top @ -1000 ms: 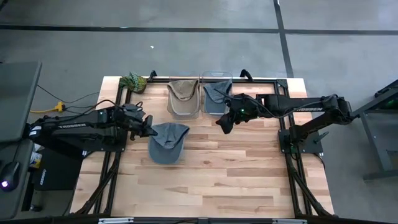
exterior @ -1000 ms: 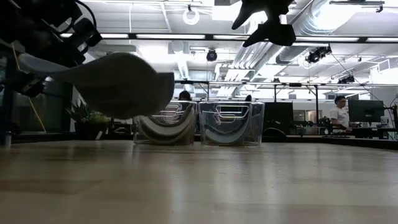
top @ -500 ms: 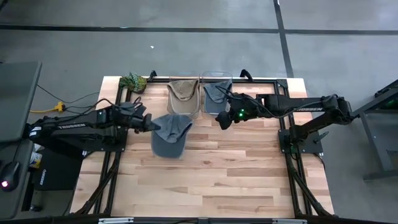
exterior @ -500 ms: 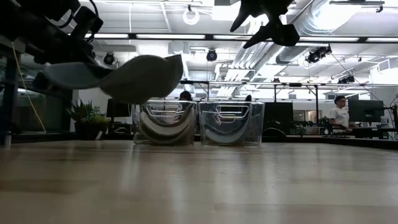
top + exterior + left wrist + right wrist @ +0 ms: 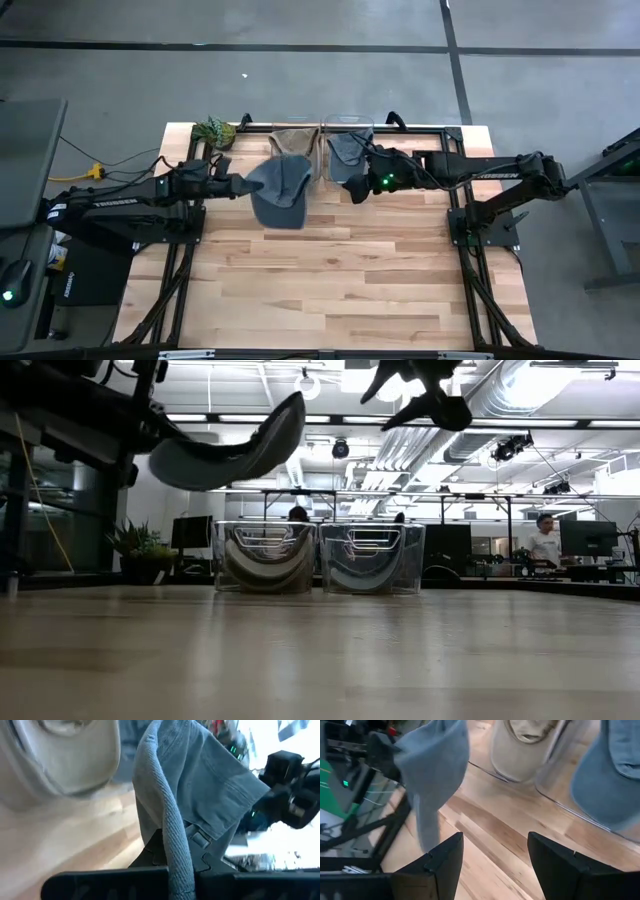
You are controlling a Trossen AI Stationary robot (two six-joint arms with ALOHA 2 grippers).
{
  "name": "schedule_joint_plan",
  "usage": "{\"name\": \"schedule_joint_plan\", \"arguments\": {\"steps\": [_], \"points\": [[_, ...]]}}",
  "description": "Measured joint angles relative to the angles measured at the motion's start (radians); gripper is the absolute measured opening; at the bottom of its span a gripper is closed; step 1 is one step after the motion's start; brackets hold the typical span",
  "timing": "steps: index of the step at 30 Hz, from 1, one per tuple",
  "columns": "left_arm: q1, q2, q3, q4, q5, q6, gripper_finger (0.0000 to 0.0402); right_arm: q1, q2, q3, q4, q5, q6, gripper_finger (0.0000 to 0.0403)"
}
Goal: Pick & Place hat
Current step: Put the blue cap into the right transparent bin
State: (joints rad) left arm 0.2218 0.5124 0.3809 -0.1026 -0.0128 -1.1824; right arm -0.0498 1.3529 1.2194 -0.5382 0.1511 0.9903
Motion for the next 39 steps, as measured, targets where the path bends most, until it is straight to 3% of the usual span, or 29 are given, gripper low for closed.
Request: {"name": "schedule_joint_plan", "arguments": {"steps": [3, 12, 20, 26, 39], "points": [[0.000, 0.000, 0.000, 0.031, -0.048, 0.001, 0.0000, 0.000, 0.000, 0.000, 0.035, 0.012, -0.003, 0.0216], [0.000, 0.015, 0.000, 0.057, -0.061, -0.002, 0.0000, 0.000, 0.000, 0.000, 0.049, 0.039, -0.042, 0.0219], [0.000, 0.107, 0.008, 0.184, -0.122, 0.020, 0.0000, 0.006, 0.000, 0.000, 0.145, 0.053, -0.124, 0.0267], [0.000, 0.214, 0.083, 0.173, -0.186, 0.065, 0.0000, 0.006, 0.003, 0.000, 0.224, 0.088, -0.182, 0.0296], [0.000, 0.421, 0.303, 0.078, -0.312, 0.202, 0.0000, 0.005, 0.059, 0.000, 0.270, 0.184, -0.270, 0.0299]]}}
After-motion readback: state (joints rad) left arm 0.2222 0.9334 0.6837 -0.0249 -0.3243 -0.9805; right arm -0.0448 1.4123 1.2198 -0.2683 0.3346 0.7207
